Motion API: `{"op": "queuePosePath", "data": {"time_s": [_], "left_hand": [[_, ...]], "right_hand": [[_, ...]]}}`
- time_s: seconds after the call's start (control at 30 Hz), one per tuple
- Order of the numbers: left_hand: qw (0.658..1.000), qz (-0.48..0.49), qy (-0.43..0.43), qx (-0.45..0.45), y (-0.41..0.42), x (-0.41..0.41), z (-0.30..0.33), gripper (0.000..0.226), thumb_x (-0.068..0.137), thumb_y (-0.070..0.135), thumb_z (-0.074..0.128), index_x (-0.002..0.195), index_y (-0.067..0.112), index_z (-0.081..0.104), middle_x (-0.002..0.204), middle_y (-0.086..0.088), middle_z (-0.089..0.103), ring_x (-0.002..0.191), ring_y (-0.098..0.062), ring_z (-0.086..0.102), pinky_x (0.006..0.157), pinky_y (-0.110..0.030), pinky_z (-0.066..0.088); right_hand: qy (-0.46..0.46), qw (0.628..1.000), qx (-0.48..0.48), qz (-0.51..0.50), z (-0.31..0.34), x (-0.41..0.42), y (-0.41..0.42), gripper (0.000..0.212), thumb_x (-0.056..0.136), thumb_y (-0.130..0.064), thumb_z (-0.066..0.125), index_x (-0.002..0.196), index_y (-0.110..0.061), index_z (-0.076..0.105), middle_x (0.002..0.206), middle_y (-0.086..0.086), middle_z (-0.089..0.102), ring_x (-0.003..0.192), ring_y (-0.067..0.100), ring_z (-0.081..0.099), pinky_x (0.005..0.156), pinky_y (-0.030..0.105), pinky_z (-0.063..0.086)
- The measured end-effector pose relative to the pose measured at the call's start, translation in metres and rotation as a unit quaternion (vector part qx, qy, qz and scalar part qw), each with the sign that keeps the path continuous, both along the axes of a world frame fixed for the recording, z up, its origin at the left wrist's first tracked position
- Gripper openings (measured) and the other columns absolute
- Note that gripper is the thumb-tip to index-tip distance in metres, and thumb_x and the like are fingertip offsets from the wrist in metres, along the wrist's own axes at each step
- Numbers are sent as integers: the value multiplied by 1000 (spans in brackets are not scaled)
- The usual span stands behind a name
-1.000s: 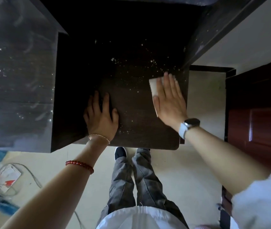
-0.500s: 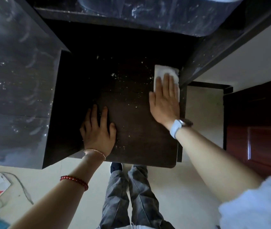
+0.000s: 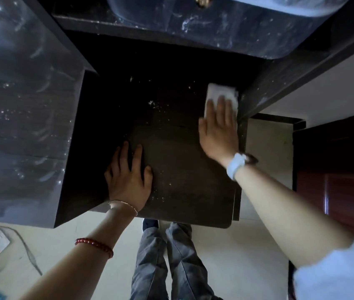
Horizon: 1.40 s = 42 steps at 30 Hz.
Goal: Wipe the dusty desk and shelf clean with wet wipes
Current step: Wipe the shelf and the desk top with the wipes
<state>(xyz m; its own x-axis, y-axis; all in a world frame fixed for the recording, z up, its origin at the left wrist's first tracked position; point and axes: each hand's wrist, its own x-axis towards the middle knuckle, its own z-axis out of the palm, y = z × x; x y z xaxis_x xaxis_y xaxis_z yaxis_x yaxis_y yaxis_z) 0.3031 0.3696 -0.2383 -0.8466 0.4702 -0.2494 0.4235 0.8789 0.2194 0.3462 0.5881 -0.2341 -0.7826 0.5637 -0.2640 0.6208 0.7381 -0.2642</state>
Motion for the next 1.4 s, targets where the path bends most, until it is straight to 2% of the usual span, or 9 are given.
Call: {"op": "queuePosePath", "data": {"time_s": [0.13, 0.23, 0.37, 0.5, 0.63, 0.83, 0.97, 1.23, 1.4], "left_hand": [[1000, 1, -15, 5, -1, 0, 1, 65, 81, 47, 20, 139, 20, 29, 150, -12, 24, 137, -30, 18, 102, -50, 25], [999, 8, -23, 29, -5, -1, 1, 68, 81, 45, 17, 141, 13, 24, 152, -10, 21, 139, -27, 17, 107, -44, 21], [998, -10, -16, 53, -14, -1, -1, 63, 86, 35, 21, 136, -1, 30, 146, -21, 29, 137, -34, 23, 113, -36, 10], [997, -13, -21, 80, -16, -2, 0, 65, 85, 36, 18, 137, 0, 29, 149, -19, 23, 139, -25, 12, 112, -27, 0], [996, -18, -23, 87, -17, -2, 0, 65, 85, 37, 15, 138, 1, 28, 150, -17, 21, 139, -23, 8, 112, -35, 3], [994, -29, -42, 93, -22, -4, -1, 65, 85, 37, 12, 140, 3, 25, 151, -15, 19, 141, -23, 8, 113, -30, 1], [995, -29, -24, 92, -21, -4, -1, 62, 87, 34, 17, 136, -1, 32, 146, -21, 29, 138, -34, 21, 112, -40, 8], [992, -22, -35, 121, -21, -4, 0, 64, 85, 36, 14, 139, 3, 27, 151, -13, 20, 137, -15, 3, 112, -22, -5], [994, -25, -33, 104, -24, -3, 0, 65, 86, 37, 12, 140, 5, 24, 152, -12, 18, 135, -12, -3, 111, -22, -9]], "right_hand": [[6, 997, -44, -65, -6, -59, 9, 55, 98, -34, 19, 146, -13, 0, 154, 14, -11, 141, 27, -15, 113, 38, -12], [43, 991, -10, 127, -14, -69, -21, 58, 93, -36, 12, 146, -13, 11, 155, 12, 2, 142, 26, -4, 113, 36, -6], [25, 922, -23, 385, -5, -16, -58, 60, 91, -39, 3, 146, -16, 8, 156, 5, 1, 142, 21, -6, 115, 35, -6], [2, 969, -43, 244, 3, -38, -25, 51, 99, -33, 15, 146, -19, 1, 156, 3, -7, 141, 16, -13, 111, 29, -12], [-10, 988, -53, 146, -3, -114, -24, 53, 99, -29, 20, 146, -16, 1, 156, 5, -7, 142, 21, -11, 113, 33, -8], [25, 979, -53, 197, -2, -136, -63, 57, 96, -22, 31, 145, -7, 7, 156, 10, 1, 143, 21, -3, 112, 29, -3], [59, 926, -60, 367, 1, -83, -51, 53, 94, -17, 29, 145, -11, 18, 154, 7, 14, 143, 19, 6, 112, 26, -3], [67, 975, -178, 113, 11, -157, -44, 53, 94, -6, 32, 143, -2, 14, 151, 19, 17, 138, 31, 18, 105, 25, 15], [71, 969, -101, 215, 4, -119, -50, 52, 87, -5, 40, 138, -2, 29, 135, 27, 41, 125, 38, 38, 104, 38, 26]]}}
